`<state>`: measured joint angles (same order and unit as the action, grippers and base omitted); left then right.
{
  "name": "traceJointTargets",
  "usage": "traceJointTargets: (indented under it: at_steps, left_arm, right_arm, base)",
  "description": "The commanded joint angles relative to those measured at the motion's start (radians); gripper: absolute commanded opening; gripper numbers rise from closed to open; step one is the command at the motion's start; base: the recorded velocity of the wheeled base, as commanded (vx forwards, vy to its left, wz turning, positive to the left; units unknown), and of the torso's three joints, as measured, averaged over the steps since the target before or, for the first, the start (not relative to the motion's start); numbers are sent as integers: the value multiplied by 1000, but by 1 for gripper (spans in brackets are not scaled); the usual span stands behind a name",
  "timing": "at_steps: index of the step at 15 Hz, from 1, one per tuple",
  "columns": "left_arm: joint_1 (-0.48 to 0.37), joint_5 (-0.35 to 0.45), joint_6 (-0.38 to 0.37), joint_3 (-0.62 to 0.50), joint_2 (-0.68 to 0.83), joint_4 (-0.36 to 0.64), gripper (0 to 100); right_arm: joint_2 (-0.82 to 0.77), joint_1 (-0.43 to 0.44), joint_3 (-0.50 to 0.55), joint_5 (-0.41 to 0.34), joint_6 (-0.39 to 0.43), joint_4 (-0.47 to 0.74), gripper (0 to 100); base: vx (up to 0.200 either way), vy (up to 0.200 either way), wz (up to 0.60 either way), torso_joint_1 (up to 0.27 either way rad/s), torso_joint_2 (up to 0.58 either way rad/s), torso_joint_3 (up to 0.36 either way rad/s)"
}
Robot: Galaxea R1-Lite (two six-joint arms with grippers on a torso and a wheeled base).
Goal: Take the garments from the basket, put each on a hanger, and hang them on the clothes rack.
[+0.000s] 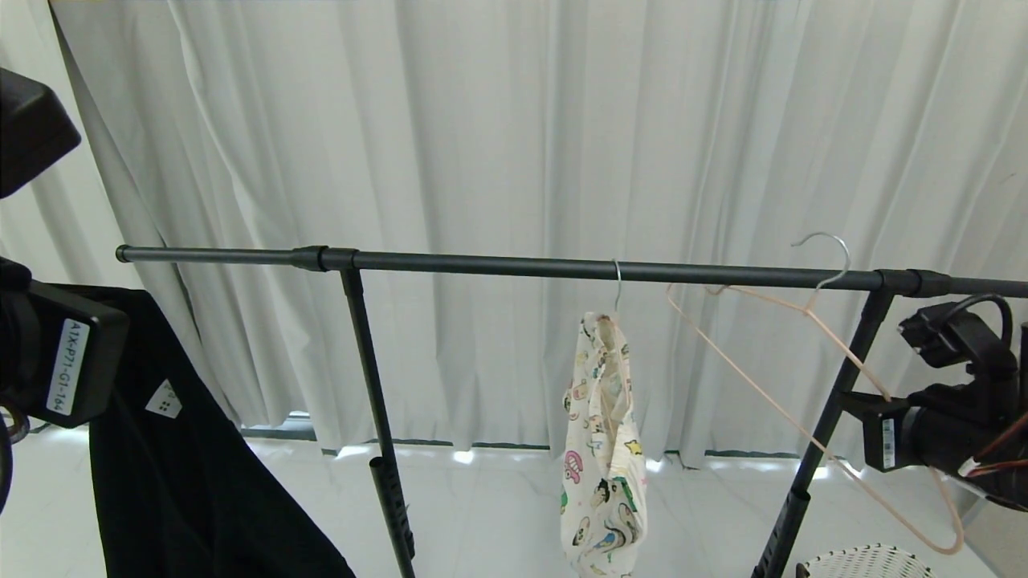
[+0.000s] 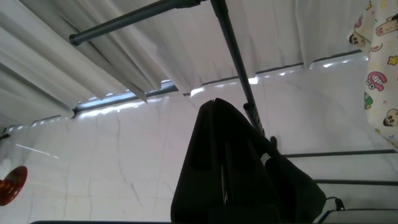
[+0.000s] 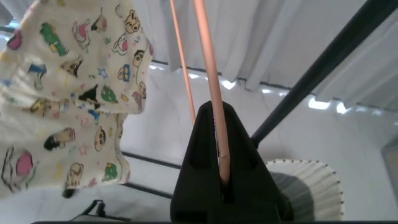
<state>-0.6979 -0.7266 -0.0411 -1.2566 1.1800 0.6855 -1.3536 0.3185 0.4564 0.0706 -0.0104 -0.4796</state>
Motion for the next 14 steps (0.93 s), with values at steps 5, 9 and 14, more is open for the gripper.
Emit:
traceJointTargets:
  at_steps: [5,9,14]
  left_arm:
    - [0,-2,1,31,-11,-1,0]
    - [0,-1,6,98,-11,-27,0]
    - [1,-1,4,258,-34,-101,0]
  right_arm:
    - [194,96,-64,-3,44,114,0]
    - [199,211,-61,-2,43,114,0]
    - [199,499,-22,-3,-88,105,0]
  base:
    - [-200,0,0,4,5,3]
    - [-200,0,0,-8,1,5]
    - [-80,0,0,3,0,2]
